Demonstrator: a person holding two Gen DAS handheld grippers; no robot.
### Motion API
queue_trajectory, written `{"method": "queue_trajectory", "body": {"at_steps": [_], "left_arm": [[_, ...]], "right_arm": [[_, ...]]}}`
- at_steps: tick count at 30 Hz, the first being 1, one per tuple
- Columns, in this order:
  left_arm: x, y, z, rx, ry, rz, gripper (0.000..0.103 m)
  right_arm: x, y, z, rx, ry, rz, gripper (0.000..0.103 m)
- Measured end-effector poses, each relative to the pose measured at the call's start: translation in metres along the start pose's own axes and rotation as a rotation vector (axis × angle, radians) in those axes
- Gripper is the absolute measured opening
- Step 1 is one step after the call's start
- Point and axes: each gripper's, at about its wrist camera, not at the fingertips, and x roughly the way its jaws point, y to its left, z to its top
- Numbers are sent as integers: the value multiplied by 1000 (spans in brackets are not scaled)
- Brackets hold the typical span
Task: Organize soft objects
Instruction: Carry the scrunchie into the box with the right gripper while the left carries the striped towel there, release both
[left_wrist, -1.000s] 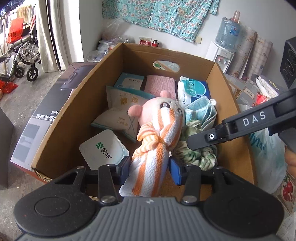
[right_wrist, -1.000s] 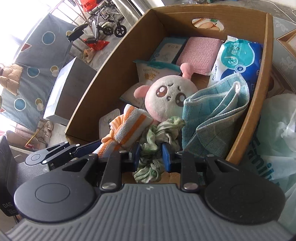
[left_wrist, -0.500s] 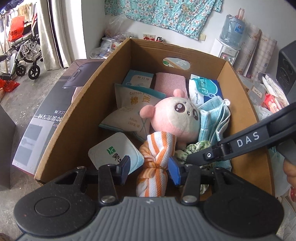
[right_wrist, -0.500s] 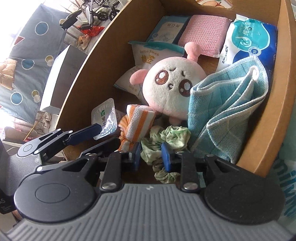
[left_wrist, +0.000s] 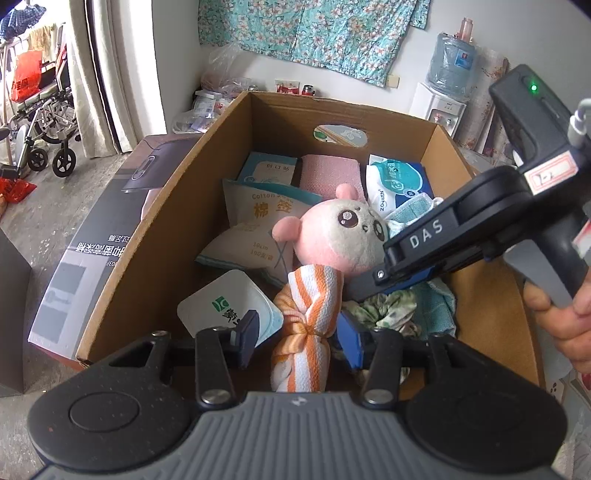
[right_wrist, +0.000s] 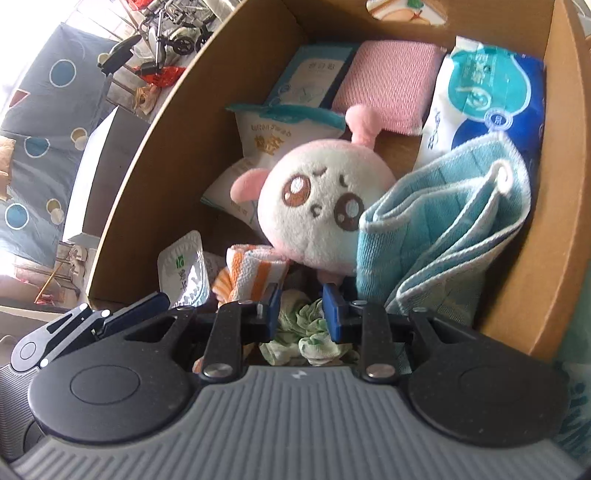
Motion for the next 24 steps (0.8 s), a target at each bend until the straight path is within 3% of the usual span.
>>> {"method": "queue_trajectory", "body": {"at_steps": [10, 14, 17, 20, 24], "left_arm": [[-2, 4, -3, 1, -3, 2, 49], [-4, 5, -4, 1, -7, 7, 50], [-6, 5, -4, 0, -12, 9, 51], [-12, 3, -4, 0, -30, 10, 55], [-25, -6, -2, 3, -78, 6, 64]], "right_arm": [[19, 5, -8, 25, 120, 70, 27], [24, 7, -10, 25, 135, 91, 35], [14, 9, -7, 7, 88, 92, 50], [-9, 15, -7, -54, 0, 72, 56], [-49, 16, -13, -103, -114, 108, 68]]}}
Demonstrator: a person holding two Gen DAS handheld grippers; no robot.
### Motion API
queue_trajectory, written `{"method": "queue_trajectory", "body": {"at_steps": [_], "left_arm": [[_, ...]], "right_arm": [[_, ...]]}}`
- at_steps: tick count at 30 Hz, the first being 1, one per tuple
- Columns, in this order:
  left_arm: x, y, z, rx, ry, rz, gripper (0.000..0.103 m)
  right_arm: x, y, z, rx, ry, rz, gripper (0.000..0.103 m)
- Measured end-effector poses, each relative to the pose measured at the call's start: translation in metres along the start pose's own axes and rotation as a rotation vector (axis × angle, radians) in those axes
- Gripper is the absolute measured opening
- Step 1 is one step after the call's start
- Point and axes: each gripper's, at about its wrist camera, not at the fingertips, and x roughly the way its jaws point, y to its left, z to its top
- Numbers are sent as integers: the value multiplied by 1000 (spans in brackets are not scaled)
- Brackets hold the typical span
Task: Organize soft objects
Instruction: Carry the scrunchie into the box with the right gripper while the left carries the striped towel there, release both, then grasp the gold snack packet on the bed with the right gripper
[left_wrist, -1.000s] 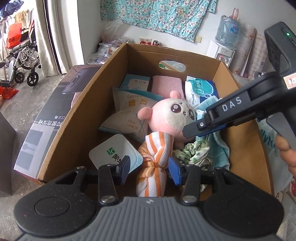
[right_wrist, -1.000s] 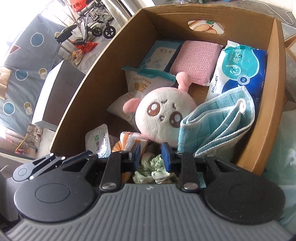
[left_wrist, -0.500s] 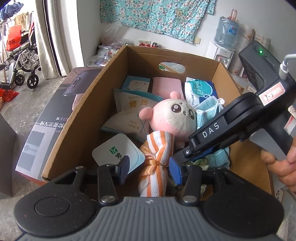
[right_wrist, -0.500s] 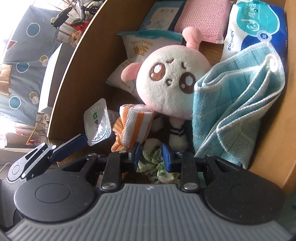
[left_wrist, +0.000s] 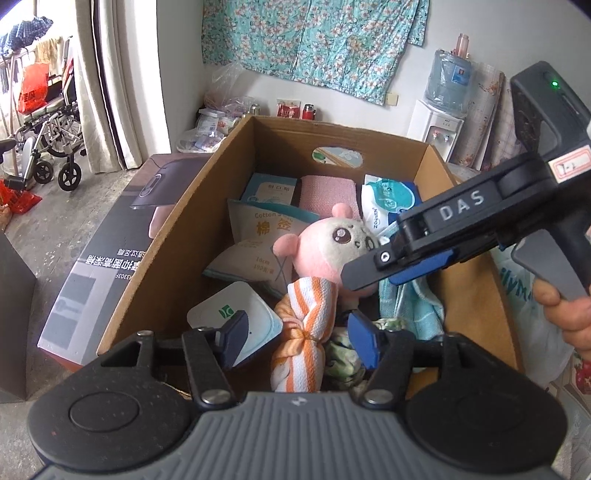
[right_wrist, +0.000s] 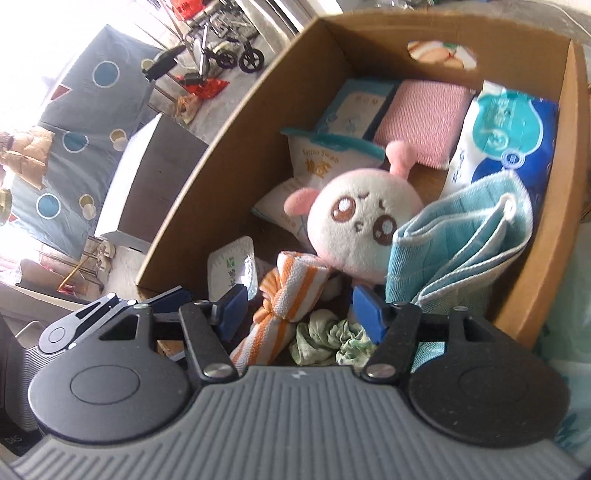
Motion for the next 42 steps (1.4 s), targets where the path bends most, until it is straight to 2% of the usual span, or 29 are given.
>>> {"method": "queue_trajectory", "body": {"at_steps": [6, 9, 15, 20, 24, 28, 33, 37, 42], "left_arm": [[-26, -28, 4, 39, -83, -26, 76], [-39, -51, 6, 78, -128, -63, 82], [-61, -123, 7, 193, -199, -226, 87], [-51, -192, -9, 282, -196, -336, 87], [-30, -241, -35, 343, -182, -408, 87], [-9, -280, -57, 405, -185, -405, 80], [16, -318, -76, 489, -183, -370, 66], [31, -338, -81, 545, -180, -328, 61], [53, -360, -83, 612, -126, -270, 54]], "right_arm": [[-82, -13, -19, -27, -175, 1, 72], [-126, -22, -39, -58, -251, -74, 74], [-221, -68, -90, -28, -400, -271, 80], [-260, -120, -132, 86, -422, -365, 80], [-266, -161, -165, 148, -394, -402, 80], [-256, -202, -189, 247, -360, -365, 78], [-239, -248, -200, 374, -320, -272, 64], [-224, -279, -199, 437, -283, -215, 58], [-205, -300, -197, 472, -242, -172, 54]]}}
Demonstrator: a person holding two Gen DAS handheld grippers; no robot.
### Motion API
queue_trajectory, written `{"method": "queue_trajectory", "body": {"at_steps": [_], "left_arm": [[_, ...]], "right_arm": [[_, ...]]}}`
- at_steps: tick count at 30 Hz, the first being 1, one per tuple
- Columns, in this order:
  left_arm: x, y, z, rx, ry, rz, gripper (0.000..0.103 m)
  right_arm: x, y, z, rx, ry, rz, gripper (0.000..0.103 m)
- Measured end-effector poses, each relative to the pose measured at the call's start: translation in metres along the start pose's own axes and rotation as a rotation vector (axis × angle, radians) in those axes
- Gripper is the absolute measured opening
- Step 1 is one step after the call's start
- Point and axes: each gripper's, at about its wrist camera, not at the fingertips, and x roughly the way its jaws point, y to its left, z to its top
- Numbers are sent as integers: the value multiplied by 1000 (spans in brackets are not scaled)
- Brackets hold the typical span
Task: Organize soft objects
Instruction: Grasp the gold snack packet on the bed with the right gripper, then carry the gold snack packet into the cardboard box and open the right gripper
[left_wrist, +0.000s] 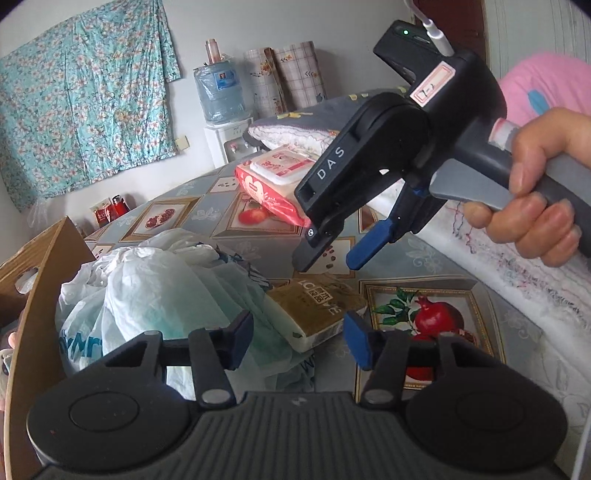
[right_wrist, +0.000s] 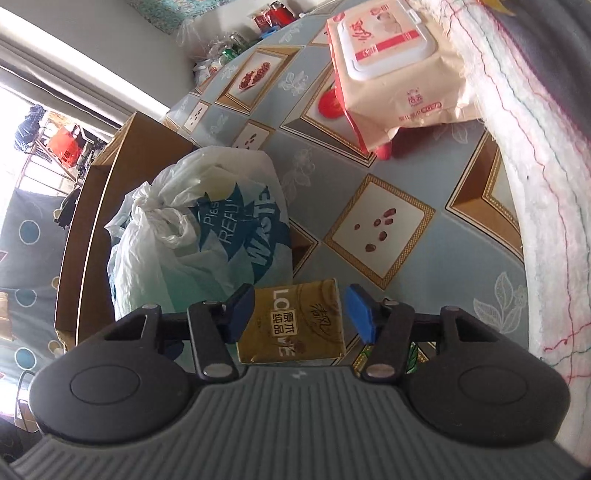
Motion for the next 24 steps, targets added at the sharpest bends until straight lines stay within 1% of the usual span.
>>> {"method": "queue_trajectory", "body": {"at_steps": [4, 9, 12, 14, 18, 22, 24], "left_arm": [[18, -5, 2, -6, 57, 0, 48], [36, -10, 3, 11, 99, 15, 44], [42, -14, 3, -5, 116, 19, 42], [43, -13, 3, -33, 115, 12, 40], [40, -13, 4, -60, 111, 5, 39], [26, -13, 7, -73, 88, -10, 39], [16, -13, 10, -78, 63, -15, 39]], "right_arm": [[12, -7, 2, 10, 30, 7, 54], [23, -12, 1, 23, 67, 31, 54], [27, -14, 0, 35, 83, 47, 54], [29, -13, -2, 37, 94, 63, 53], [22, -7, -5, 11, 74, 45, 51], [3, -2, -10, 5, 44, 36, 49], [-9, 3, -14, 0, 25, 31, 49]]}}
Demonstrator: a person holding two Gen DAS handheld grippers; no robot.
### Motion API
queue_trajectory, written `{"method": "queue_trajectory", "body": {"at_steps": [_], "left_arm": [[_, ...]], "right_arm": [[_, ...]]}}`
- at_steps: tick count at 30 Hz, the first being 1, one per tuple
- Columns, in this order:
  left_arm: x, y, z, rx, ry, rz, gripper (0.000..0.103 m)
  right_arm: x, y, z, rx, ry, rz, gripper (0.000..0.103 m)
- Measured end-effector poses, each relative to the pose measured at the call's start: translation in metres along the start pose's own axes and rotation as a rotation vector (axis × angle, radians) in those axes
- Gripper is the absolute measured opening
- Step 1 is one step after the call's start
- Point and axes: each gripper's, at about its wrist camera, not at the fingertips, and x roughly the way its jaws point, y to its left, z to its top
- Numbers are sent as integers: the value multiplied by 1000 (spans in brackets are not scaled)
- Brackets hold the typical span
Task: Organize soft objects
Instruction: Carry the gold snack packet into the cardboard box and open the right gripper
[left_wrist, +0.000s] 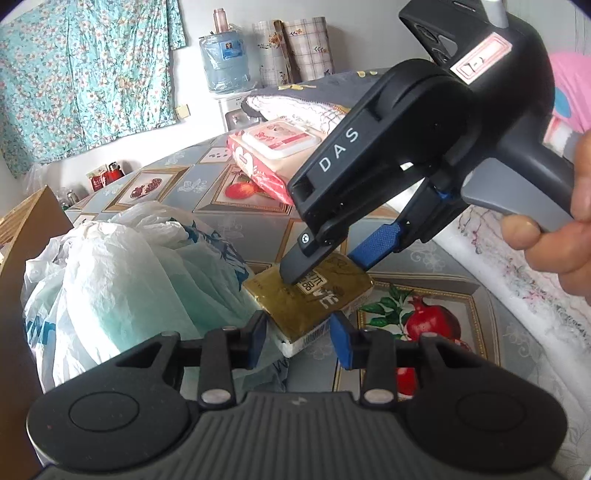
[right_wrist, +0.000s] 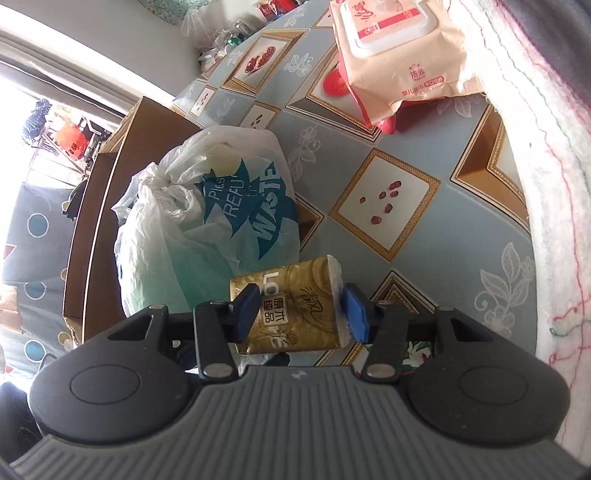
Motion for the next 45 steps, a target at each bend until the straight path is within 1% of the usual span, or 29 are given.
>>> {"method": "queue_trajectory", "body": {"at_steps": [5, 7, 10, 12, 16, 21, 23, 25, 27, 29, 32, 35, 38, 41, 43, 45], "left_arm": [[-40, 4, 4, -19, -96, -1, 39], [-57, 11, 3, -34, -133, 6, 39], [-85, 28, 1, -71, -187, 42, 40], [-103, 44, -3, -107, -220, 81, 40], [-135, 83, -14, -187, -258, 172, 40], [-167, 140, -38, -296, -237, 283, 40], [-175, 161, -48, -343, -217, 310, 40], [-183, 181, -58, -399, -187, 319, 40], [-189, 201, -68, -452, -157, 313, 40], [-189, 215, -80, -501, -125, 291, 40], [-186, 236, -92, -576, -78, 222, 39], [-183, 253, -102, -637, -39, 139, 39], [-181, 258, -106, -655, -14, 81, 38], [-178, 258, -105, -653, 3, 31, 39], [-175, 258, -105, -645, 13, 13, 39], [-171, 258, -104, -638, 20, 11, 39]], "right_arm": [[-35, 26, -10, -31, -62, 5, 49], [-46, 42, -12, -52, -83, 14, 49], [-53, 78, -13, -113, -105, 28, 49], [-52, 106, -11, -158, -108, 48, 50], [-34, 171, -7, -266, -86, 97, 50], [12, 264, -8, -431, -7, 130, 51], [34, 294, -8, -487, 37, 128, 51], [56, 323, -10, -539, 85, 115, 52], [76, 347, -12, -594, 135, 91, 52], [93, 363, -13, -644, 183, 60, 52], [115, 381, -15, -711, 255, 0, 52], [133, 389, -18, -764, 326, -66, 53], [151, 389, -17, -779, 402, -112, 54], [167, 387, -18, -778, 468, -131, 54], [171, 387, -20, -794, 486, -142, 56], [172, 387, -20, -798, 491, -148, 58]]}}
